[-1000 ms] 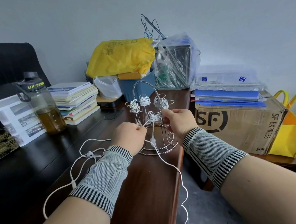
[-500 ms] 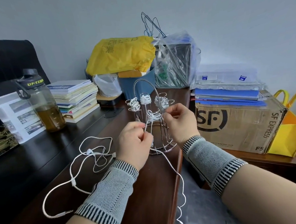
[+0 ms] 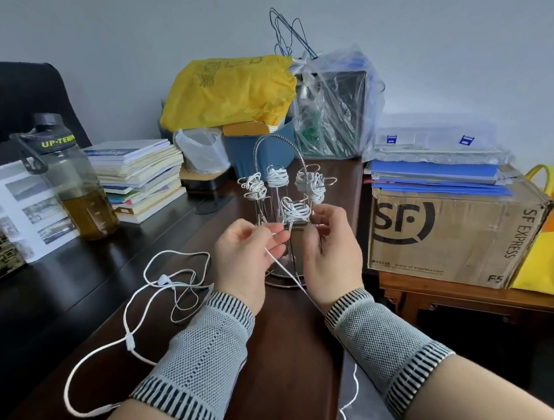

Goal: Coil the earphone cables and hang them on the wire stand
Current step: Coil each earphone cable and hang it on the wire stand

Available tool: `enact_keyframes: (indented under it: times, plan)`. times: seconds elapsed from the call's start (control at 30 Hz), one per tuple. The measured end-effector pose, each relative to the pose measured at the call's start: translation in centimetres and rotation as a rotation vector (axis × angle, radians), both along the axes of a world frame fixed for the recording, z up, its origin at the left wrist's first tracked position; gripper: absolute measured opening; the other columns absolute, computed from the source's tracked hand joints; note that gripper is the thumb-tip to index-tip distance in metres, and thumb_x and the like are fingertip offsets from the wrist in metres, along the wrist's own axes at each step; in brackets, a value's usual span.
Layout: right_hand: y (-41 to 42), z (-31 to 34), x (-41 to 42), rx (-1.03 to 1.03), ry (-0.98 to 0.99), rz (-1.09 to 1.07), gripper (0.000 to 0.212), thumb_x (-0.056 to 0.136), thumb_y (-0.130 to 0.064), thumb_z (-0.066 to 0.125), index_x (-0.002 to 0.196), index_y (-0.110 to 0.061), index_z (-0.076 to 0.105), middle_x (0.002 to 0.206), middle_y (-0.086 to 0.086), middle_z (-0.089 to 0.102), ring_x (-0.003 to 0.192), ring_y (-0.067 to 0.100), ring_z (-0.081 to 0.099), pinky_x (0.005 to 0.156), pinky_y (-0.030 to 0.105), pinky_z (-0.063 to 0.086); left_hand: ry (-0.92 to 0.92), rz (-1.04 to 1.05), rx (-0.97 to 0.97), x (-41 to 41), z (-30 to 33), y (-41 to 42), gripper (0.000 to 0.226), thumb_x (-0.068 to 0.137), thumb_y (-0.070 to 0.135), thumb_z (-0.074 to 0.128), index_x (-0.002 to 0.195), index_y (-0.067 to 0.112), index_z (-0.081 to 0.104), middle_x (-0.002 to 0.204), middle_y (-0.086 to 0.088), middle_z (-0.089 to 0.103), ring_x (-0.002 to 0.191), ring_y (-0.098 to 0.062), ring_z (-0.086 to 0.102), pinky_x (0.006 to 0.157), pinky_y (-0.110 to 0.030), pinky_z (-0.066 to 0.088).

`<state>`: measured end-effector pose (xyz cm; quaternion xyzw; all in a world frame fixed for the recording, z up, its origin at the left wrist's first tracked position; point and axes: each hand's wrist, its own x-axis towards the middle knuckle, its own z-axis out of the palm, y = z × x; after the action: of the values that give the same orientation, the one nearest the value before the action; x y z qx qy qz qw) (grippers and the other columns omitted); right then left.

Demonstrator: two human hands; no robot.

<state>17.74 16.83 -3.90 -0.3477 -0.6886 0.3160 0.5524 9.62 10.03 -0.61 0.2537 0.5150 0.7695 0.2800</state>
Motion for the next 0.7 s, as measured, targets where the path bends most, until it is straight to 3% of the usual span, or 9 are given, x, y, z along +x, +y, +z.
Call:
enact_keyframes:
  times: [0.07, 0.17, 0.27, 0.4, 0.47, 0.6, 0.7]
  plan:
    - [0.1, -0.1, 0.0, -0.022, 0.018, -0.007, 0.021, 0.095, -0.018, 0.05, 0.116, -0.02, 0.053, 0.101, -0.013, 0.061, 0.088, 0.005, 0.06, 0.085, 0.027, 0.049, -0.163, -0.051, 0.012, -0.1, 0.4, 0.3, 0.029, 0.094, -0.007, 0.046, 0.073, 0.013, 0.051, 0.073, -0.004, 0.067, 0.066, -0.015, 0.069, 0.059, -0.023, 0.054]
    - [0.4, -0.1, 0.2, -0.052, 0.049, 0.008, 0.016, 0.096, -0.018, 0.048, 0.111, -0.02, 0.053, 0.09, -0.019, 0.059, 0.078, -0.001, 0.058, 0.08, 0.026, 0.048, -0.335, -0.11, 0.0, -0.4, 1.1, 0.5, 0.022, 0.093, -0.007, 0.044, 0.086, 0.007, 0.059, 0.071, -0.005, 0.06, 0.05, -0.007, 0.059, 0.044, -0.014, 0.046]
    - [0.6, -0.1, 0.4, -0.059, 0.051, 0.046, 0.013, 0.097, -0.02, 0.048, 0.108, -0.024, 0.052, 0.088, -0.018, 0.06, 0.074, -0.002, 0.058, 0.077, 0.027, 0.048, -0.149, -0.063, -0.114, -0.6, 1.3, 0.9, 0.016, 0.093, 0.001, 0.051, 0.091, 0.005, 0.067, 0.066, 0.002, 0.05, 0.04, -0.004, 0.036, 0.034, -0.014, 0.025]
    - [0.5, 0.0, 0.5, -0.015, 0.032, 0.078, 0.012, 0.097, -0.022, 0.049, 0.102, -0.033, 0.048, 0.088, -0.02, 0.059, 0.077, -0.001, 0.059, 0.076, 0.026, 0.049, 0.2, 0.07, -0.244, 0.0, 0.5, 1.4, 0.012, 0.09, 0.022, 0.067, 0.081, 0.017, 0.073, 0.043, 0.015, 0.041, 0.039, -0.003, 0.031, 0.039, -0.019, 0.026]
    - [0.4, -0.1, 0.5, 0.017, 0.016, 0.074, 0.013, 0.097, -0.023, 0.05, 0.101, -0.035, 0.047, 0.089, -0.022, 0.058, 0.079, 0.002, 0.059, 0.077, 0.027, 0.049, 0.209, 0.123, -0.243, 0.2, 0.2, 1.5, 0.021, 0.087, 0.03, 0.069, 0.073, 0.014, 0.072, 0.042, 0.011, 0.037, 0.042, -0.008, 0.03, 0.043, -0.02, 0.027]
    - [0.5, -0.2, 0.3, 0.055, 0.009, 0.058, 0.013, 0.096, -0.025, 0.053, 0.1, -0.035, 0.047, 0.094, -0.013, 0.06, 0.082, 0.008, 0.061, 0.078, 0.034, 0.051, 0.221, 0.167, -0.266, 0.1, 0.4, 1.6, 0.027, 0.081, 0.043, 0.07, 0.066, 0.022, 0.075, 0.071, -0.002, 0.064, 0.062, -0.01, 0.05, 0.058, -0.025, 0.04]
    - [0.6, -0.3, 0.2, 0.062, -0.003, 0.053, 0.011, 0.097, -0.026, 0.053, 0.099, -0.036, 0.047, 0.093, -0.012, 0.059, 0.083, 0.01, 0.06, 0.078, 0.034, 0.051, 0.242, 0.171, -0.299, 0.1, 0.7, 1.6, 0.034, 0.085, 0.04, 0.07, 0.068, 0.011, 0.073, 0.069, 0.003, 0.064, 0.059, -0.006, 0.051, 0.049, -0.013, 0.039]
